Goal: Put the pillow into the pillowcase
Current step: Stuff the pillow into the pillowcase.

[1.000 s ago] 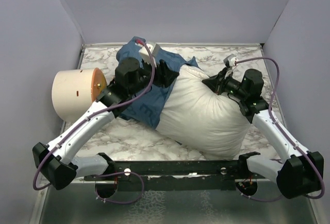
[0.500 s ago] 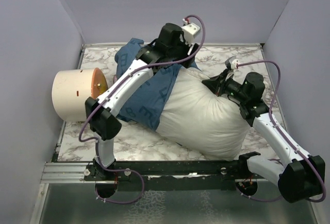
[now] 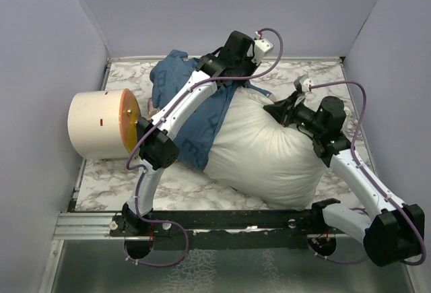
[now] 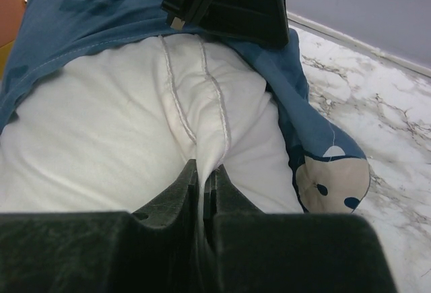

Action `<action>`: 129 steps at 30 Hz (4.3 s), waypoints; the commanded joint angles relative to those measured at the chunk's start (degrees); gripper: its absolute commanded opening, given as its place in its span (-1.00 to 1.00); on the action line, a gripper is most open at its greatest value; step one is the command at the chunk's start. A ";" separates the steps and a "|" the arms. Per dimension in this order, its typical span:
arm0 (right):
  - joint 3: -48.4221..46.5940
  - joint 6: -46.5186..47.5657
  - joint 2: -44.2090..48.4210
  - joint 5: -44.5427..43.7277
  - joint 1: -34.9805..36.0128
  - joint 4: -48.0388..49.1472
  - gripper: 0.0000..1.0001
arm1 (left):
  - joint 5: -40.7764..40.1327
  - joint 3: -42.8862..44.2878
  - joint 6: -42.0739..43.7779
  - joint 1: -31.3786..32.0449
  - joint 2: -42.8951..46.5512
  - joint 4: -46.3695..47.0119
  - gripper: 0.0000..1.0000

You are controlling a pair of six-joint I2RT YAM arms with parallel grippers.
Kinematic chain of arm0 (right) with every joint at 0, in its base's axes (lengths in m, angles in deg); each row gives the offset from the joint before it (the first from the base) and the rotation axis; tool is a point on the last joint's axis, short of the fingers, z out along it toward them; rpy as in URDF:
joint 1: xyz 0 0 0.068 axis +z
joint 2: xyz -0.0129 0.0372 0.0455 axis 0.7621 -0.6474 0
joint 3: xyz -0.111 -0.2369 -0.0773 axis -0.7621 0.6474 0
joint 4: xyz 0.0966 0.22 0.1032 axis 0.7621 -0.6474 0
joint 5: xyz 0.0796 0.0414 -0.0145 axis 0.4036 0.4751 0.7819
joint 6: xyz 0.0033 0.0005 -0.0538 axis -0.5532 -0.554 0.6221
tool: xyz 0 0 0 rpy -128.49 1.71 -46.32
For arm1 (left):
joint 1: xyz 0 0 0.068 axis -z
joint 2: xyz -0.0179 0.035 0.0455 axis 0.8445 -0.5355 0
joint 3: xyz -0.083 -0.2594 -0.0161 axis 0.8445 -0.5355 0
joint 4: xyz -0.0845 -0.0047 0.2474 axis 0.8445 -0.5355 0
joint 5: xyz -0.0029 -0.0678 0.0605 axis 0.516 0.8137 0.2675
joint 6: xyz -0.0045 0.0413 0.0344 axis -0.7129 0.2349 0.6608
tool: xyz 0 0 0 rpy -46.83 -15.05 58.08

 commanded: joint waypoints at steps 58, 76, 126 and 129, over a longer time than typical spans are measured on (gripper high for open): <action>-14.63 13.13 -7.52 -27.03 11.05 -30.84 0.59 | 26.88 -73.45 -60.30 -8.98 42.99 84.88 -1.00; -14.94 -12.80 -15.19 -11.93 11.22 26.99 -0.99 | 31.52 -49.90 -61.91 -1.40 29.34 86.45 -1.00; 5.64 -14.11 -2.28 -14.91 -6.88 -4.54 0.34 | -12.57 -20.37 -13.73 2.59 17.59 16.01 0.68; 7.57 -13.86 -4.56 -12.83 -6.88 -3.00 0.18 | -16.03 -10.59 -11.36 4.56 8.36 10.82 0.72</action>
